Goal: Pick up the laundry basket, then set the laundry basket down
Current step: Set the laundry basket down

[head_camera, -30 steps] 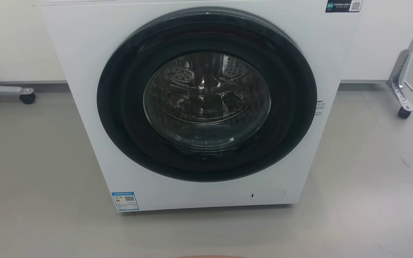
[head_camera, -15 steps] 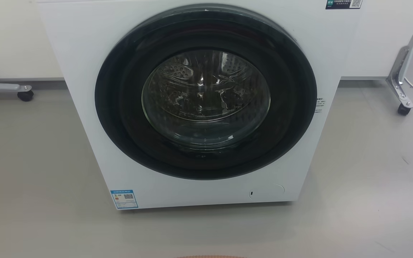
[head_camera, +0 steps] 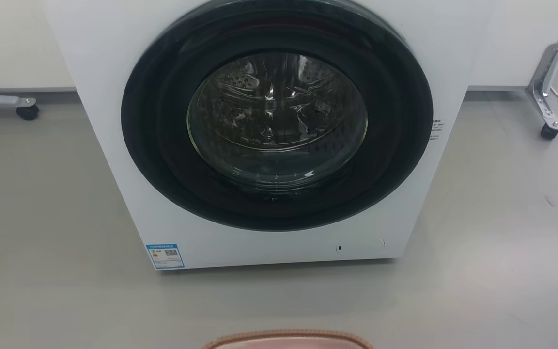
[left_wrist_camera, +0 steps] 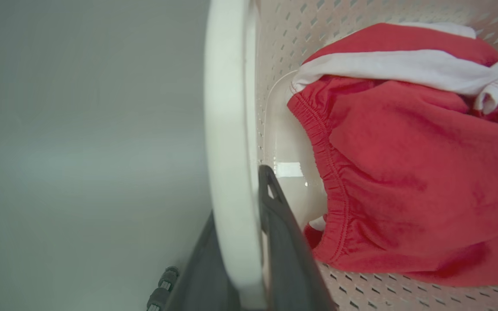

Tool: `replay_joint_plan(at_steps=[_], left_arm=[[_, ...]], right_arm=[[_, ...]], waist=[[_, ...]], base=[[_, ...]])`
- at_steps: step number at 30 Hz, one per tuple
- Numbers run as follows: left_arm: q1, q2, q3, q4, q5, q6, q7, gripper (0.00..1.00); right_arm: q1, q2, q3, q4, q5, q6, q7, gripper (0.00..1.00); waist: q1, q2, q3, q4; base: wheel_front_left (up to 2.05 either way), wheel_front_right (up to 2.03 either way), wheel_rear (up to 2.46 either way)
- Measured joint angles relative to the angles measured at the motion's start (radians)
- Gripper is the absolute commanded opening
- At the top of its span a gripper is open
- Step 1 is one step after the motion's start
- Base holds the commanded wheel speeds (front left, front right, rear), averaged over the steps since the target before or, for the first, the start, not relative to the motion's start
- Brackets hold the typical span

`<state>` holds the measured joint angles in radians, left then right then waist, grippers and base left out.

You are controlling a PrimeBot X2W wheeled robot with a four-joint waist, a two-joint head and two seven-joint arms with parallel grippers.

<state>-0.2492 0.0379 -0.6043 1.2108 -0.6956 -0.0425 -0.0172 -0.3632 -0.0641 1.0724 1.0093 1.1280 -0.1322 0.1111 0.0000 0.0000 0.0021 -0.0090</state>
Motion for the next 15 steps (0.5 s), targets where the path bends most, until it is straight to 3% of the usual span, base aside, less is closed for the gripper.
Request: replay_joint_plan(at_steps=[15], left_arm=[[-0.241, 0.022, 0.02, -0.058, 0.002, 0.016, -0.03, 0.0]], right_arm=[[-0.288, 0.002, -0.034, 0.041, -0.032, 0.01, -0.07, 0.0]], waist=[[0.0002, 0.0001, 0.167, 0.006]], base=[[0.0, 0.0, 0.0]])
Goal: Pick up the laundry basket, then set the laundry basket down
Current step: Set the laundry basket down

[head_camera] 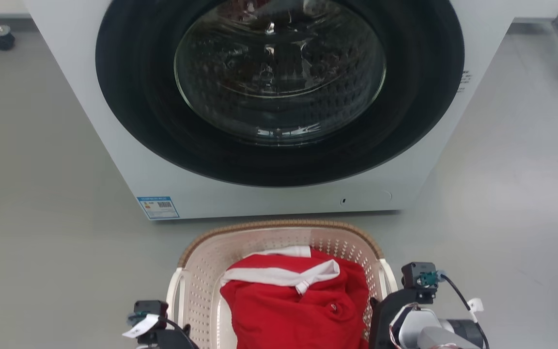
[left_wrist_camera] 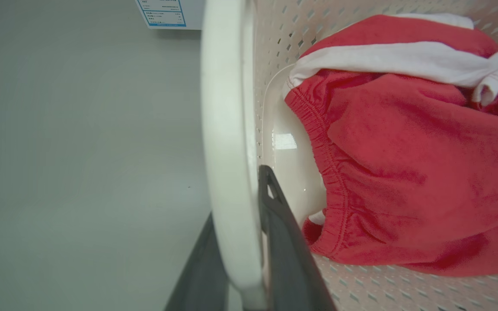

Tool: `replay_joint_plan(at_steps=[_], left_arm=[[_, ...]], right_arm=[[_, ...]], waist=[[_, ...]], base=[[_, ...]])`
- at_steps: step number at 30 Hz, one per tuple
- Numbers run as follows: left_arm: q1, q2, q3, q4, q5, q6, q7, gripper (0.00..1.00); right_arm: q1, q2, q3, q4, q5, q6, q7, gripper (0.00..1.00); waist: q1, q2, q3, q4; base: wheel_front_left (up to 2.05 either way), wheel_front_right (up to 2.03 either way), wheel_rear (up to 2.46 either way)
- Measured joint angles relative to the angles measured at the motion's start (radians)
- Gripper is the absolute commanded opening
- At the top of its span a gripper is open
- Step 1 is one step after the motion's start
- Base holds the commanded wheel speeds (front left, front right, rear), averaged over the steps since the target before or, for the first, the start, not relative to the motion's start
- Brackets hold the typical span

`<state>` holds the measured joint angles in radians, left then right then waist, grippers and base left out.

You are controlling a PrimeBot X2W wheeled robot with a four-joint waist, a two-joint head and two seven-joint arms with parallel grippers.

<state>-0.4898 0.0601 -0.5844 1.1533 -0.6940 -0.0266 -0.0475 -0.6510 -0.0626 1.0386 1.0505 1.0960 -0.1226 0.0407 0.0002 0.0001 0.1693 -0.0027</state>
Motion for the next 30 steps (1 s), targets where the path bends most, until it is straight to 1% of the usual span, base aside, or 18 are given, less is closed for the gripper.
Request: replay_joint_plan(at_steps=[9, 17, 18, 28, 30], left_arm=[[-0.113, 0.007, 0.013, -0.025, 0.002, 0.009, -0.029, 0.0], [-0.191, 0.008, 0.01, -0.033, 0.014, 0.012, -0.043, 0.0], [-0.2, 0.008, 0.01, -0.033, 0.015, 0.018, -0.043, 0.0], [-0.298, 0.01, 0.007, -0.039, 0.027, 0.019, -0.052, 0.0], [-0.307, 0.01, 0.007, -0.04, 0.028, 0.019, -0.053, 0.0]], right_arm=[[-0.138, -0.003, -0.015, 0.024, -0.024, 0.018, -0.044, 0.0], [-0.217, -0.007, -0.015, 0.053, -0.041, 0.034, -0.074, 0.0], [-0.225, -0.007, -0.015, 0.054, -0.041, 0.035, -0.077, 0.0], [-0.321, -0.008, -0.016, 0.075, -0.059, 0.043, -0.103, 0.0], [-0.332, -0.009, -0.016, 0.077, -0.061, 0.044, -0.105, 0.0]], waist=[[0.0001, 0.0, 0.127, 0.011], [0.0, 0.0001, 0.245, 0.022], [0.0, 0.0001, 0.259, 0.024], [0.0, 0.0001, 0.407, 0.037], [-0.0001, 0.0002, 0.422, 0.038]], base=[[0.0, 0.0, 0.0], [0.0, 0.0, 0.0], [0.0, 0.0, 0.0], [0.0, 0.0, 0.0], [0.0, 0.0, 0.0]])
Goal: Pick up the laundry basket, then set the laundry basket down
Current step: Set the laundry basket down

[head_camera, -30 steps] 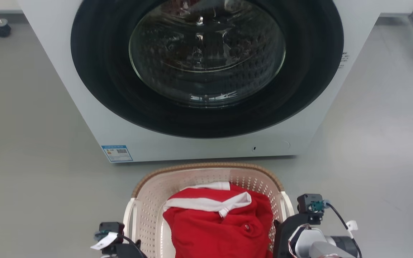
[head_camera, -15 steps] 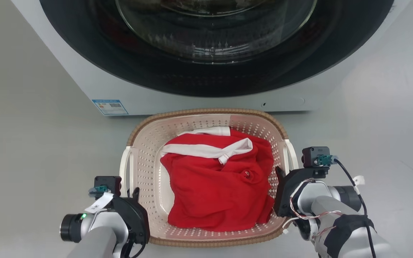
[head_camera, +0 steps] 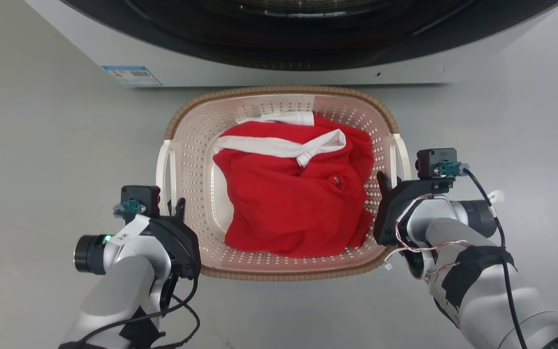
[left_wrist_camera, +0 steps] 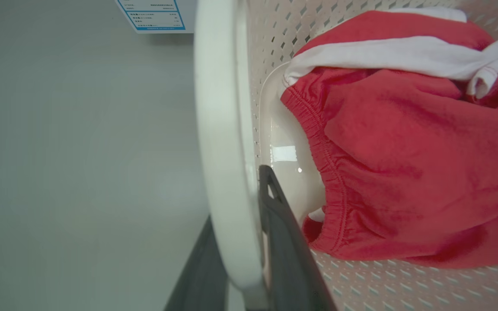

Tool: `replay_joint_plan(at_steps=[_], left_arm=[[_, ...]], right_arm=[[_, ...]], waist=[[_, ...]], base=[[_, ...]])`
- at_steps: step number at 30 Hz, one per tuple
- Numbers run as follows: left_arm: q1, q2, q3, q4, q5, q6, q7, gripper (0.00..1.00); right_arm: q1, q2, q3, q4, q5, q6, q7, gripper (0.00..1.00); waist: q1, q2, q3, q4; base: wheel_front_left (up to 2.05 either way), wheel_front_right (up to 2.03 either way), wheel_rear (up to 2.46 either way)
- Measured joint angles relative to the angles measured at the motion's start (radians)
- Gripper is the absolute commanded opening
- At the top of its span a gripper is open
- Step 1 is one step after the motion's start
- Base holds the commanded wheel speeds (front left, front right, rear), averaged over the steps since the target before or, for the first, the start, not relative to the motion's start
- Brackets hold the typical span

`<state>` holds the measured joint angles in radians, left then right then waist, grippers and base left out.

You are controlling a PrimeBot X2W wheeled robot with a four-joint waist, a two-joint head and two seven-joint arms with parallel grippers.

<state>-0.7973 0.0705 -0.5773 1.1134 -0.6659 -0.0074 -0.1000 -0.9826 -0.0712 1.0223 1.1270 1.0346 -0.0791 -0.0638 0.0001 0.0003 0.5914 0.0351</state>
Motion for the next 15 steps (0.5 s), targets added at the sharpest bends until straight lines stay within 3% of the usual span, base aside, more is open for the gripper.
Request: replay_joint_plan(at_steps=[15], left_arm=[[-0.144, 0.014, 0.009, -0.013, 0.009, 0.008, -0.031, 0.0]], right_arm=[[-0.15, -0.002, -0.009, 0.025, -0.019, 0.006, -0.044, 0.0]], waist=[[0.0, 0.0, 0.234, 0.004]], base=[[0.0, 0.0, 0.0]])
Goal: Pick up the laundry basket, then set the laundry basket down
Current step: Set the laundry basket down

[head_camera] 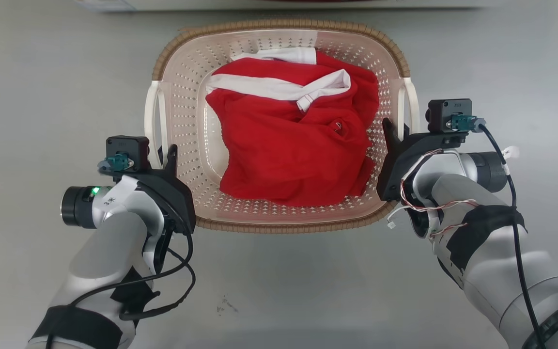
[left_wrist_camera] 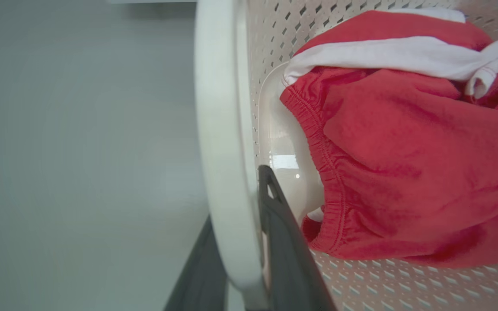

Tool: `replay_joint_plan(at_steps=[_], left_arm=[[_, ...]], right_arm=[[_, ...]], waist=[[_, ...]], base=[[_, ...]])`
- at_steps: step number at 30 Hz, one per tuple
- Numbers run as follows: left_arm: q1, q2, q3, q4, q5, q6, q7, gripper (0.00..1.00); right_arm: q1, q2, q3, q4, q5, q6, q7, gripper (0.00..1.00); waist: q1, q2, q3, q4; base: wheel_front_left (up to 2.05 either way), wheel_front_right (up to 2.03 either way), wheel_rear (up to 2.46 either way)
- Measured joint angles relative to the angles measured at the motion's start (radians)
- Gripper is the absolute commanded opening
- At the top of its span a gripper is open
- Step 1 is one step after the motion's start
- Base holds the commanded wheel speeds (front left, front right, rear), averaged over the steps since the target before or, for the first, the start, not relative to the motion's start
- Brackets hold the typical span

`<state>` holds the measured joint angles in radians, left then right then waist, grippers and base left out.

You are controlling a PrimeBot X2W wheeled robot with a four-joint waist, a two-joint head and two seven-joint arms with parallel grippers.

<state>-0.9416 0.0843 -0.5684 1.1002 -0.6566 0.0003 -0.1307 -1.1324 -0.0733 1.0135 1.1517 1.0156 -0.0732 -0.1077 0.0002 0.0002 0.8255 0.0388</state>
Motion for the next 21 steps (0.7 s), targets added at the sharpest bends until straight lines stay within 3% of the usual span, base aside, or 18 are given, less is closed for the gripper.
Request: replay_joint_plan(at_steps=[21], left_arm=[[-0.076, -0.004, 0.0, 0.026, 0.026, 0.0, -0.057, 0.0]], right_arm=[[-0.067, 0.002, 0.002, 0.038, -0.012, 0.016, -0.051, 0.0]], waist=[[-0.0003, -0.0002, 0.101, 0.012]], base=[[0.0, 0.0, 0.0]])
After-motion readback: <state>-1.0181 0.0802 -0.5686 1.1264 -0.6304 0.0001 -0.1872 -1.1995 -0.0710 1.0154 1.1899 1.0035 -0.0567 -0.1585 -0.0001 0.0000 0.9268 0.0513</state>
